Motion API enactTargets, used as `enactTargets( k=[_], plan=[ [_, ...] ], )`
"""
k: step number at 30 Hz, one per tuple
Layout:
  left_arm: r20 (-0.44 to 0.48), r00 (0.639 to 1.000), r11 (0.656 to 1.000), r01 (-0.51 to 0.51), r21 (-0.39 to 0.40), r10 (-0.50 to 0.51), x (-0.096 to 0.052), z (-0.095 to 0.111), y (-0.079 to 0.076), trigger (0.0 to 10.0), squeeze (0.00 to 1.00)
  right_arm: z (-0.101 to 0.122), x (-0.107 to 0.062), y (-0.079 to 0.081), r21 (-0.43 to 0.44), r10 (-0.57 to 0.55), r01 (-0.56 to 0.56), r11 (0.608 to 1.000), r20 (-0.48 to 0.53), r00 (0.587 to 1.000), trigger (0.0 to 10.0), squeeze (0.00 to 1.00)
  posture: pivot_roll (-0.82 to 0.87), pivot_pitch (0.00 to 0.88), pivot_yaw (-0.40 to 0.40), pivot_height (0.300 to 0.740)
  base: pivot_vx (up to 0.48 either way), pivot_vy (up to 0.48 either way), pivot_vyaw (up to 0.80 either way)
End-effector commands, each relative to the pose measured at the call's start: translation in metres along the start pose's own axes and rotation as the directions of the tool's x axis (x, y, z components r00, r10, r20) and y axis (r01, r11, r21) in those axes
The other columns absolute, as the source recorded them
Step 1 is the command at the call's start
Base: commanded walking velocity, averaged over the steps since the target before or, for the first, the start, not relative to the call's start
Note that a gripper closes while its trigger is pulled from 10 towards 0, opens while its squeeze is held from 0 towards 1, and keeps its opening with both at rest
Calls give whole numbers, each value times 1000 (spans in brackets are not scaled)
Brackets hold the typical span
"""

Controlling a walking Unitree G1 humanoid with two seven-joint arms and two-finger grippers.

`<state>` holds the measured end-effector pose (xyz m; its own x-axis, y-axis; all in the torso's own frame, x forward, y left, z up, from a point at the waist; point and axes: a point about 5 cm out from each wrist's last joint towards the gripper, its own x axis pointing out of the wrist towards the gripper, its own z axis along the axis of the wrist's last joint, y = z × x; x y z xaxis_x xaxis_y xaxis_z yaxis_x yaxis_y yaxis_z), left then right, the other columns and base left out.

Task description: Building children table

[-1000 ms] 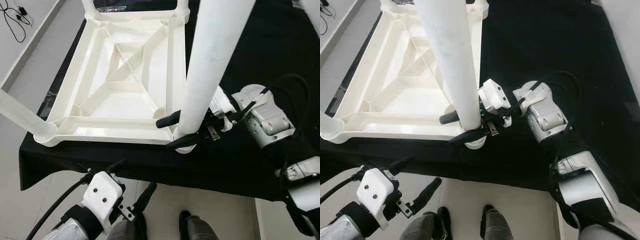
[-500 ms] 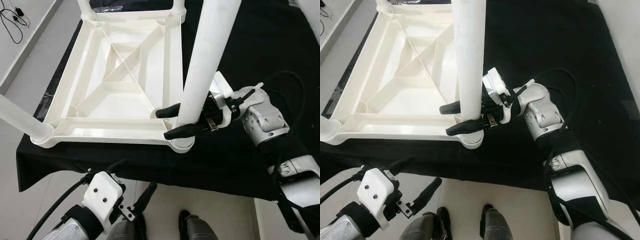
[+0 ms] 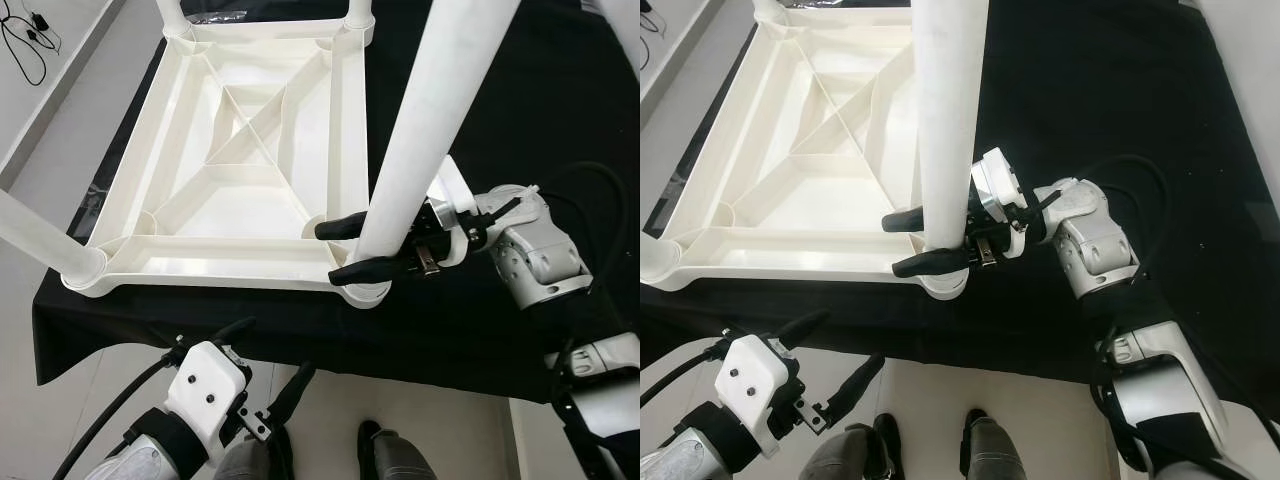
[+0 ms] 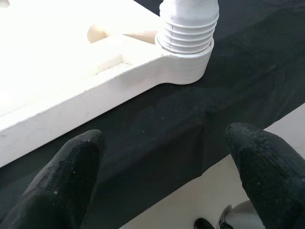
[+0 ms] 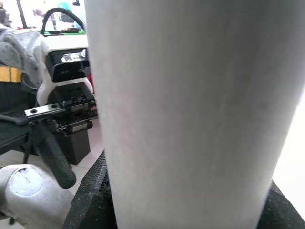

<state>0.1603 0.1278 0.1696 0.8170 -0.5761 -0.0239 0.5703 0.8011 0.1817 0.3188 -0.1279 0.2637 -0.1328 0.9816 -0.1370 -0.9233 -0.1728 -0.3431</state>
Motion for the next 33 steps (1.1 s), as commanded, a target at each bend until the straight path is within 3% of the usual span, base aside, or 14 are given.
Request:
enactTargets(
  k=[1,7,9,13,16,17,19,22,23,25,27,29,32,33],
  plan=[
    [-26,1000,1000,-1,-21,0,-1,-7,-3,10000,0,-34,5,11,148,-26,40,988,-95,995,10000,0,51,354,35,740,0,0,0],
    [-24,1000,1000,0,-25,-1,0,-7,-4,10000,0,-33,2,11,151,-125,146,978,-141,982,10000,0,28,352,28,740,0,0,0],
    [-21,1000,1000,0,-31,-1,2,-8,-5,10000,0,-33,-2,16,166,-240,268,949,-170,956,10000,0,7,354,21,740,0,0,0],
    [-20,1000,999,0,-33,-1,2,-8,-5,10000,0,-35,-5,20,177,-283,316,932,-187,941,10000,0,-5,354,17,740,0,0,0],
    [-14,1000,999,2,-39,-2,4,-9,-5,10000,0,-41,-2,45,210,-516,556,804,-216,829,10000,0,-26,354,15,740,0,0,0],
    [-14,1000,999,2,-39,-2,4,-9,-5,10000,0,-41,-2,45,210,-516,556,804,-216,829,10000,0,-26,354,15,740,0,0,0],
    [-12,1000,999,3,-40,-3,5,-9,-5,10000,0,-44,4,54,231,-627,660,714,-208,751,10000,0,-28,351,15,740,0,0,0],
    [-12,1000,999,3,-39,-3,5,-9,-4,10000,0,-47,7,58,212,-681,715,667,-218,699,10000,0,-26,350,16,740,0,0,0],
    [-12,1000,999,2,-36,-3,5,-9,-4,10000,0,-52,12,65,201,-760,795,573,-234,607,10000,0,-26,350,17,740,0,0,0],
    [-12,1000,999,2,-36,-3,5,-9,-4,10000,0,-52,12,65,201,-760,795,573,-234,607,10000,0,-26,350,17,740,0,0,0],
    [-13,1000,999,0,-33,-1,5,-10,-3,10000,0,-51,18,69,136,-813,849,510,-245,528,10000,0,-20,348,22,740,0,0,0],
    [-13,1000,999,0,-33,-1,5,-10,-3,10000,0,-51,18,69,136,-813,849,510,-245,528,10000,0,-20,348,22,740,0,0,0],
    [-17,1000,1000,0,-26,-1,5,-10,-1,10000,0,-51,26,74,-54,-856,890,453,-305,417,10000,0,-13,346,28,740,0,0,0],
    [-18,1000,1000,1,-24,-1,5,-10,-1,10000,0,-52,27,77,-70,-870,911,406,-336,362,10000,0,-11,345,29,740,0,0,0]
  ],
)
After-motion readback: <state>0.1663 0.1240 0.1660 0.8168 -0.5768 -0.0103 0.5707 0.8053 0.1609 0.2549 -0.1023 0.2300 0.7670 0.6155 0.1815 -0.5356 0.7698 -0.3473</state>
